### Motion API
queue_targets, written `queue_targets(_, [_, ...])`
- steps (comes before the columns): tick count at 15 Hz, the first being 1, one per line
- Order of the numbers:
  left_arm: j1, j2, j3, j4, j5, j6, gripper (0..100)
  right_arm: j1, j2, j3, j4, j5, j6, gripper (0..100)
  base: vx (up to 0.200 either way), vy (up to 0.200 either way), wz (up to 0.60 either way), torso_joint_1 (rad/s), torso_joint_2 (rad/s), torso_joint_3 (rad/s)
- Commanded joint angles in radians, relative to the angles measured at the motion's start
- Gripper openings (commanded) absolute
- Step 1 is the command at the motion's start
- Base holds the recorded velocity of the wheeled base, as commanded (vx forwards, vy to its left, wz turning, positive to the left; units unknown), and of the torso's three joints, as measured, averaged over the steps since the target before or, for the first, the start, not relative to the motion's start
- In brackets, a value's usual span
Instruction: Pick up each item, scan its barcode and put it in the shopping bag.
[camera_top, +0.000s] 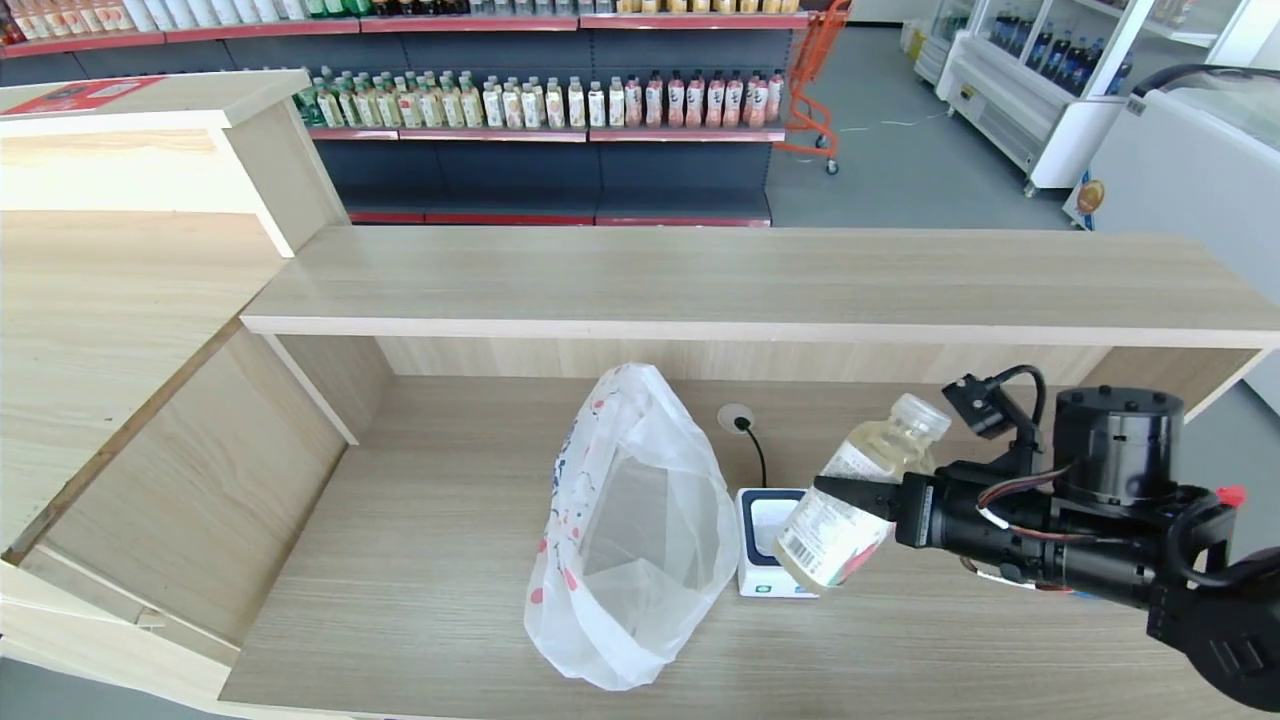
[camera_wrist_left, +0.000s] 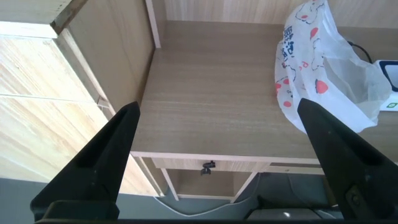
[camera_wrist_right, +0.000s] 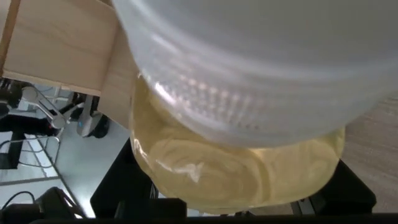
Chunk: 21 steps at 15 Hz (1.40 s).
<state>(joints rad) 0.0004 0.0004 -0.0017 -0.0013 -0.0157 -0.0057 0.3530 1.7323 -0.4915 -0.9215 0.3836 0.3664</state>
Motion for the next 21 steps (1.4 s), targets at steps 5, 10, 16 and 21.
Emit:
queue_targets(5, [0.0, 0.0, 0.0, 0.0, 0.0, 0.0, 100, 0.158, 0.312, -0.081, -0.231, -0.08, -0.027, 0, 0.0, 0.0, 0.0, 0.0, 0.0, 0.0])
queue_targets(10, [0.0, 0.0, 0.0, 0.0, 0.0, 0.0, 100, 0.216, 0.524, -0.305, -0.243, -0.224, -0.07, 0, 0.0, 0.0, 0.0, 0.0, 0.0, 0.0])
queue_targets(16, [0.0, 0.0, 0.0, 0.0, 0.0, 0.0, 100, 0.258, 0.673, -0.469, -0.257, -0.264, -0.363, 0, 0.0, 0.0, 0.0, 0.0, 0.0, 0.0])
queue_targets(21, [0.0, 0.0, 0.0, 0.0, 0.0, 0.0, 100, 0.3, 0.717, -0.47, -0.326, -0.262, -0.461, 0, 0.0, 0.0, 0.0, 0.0, 0.0, 0.0])
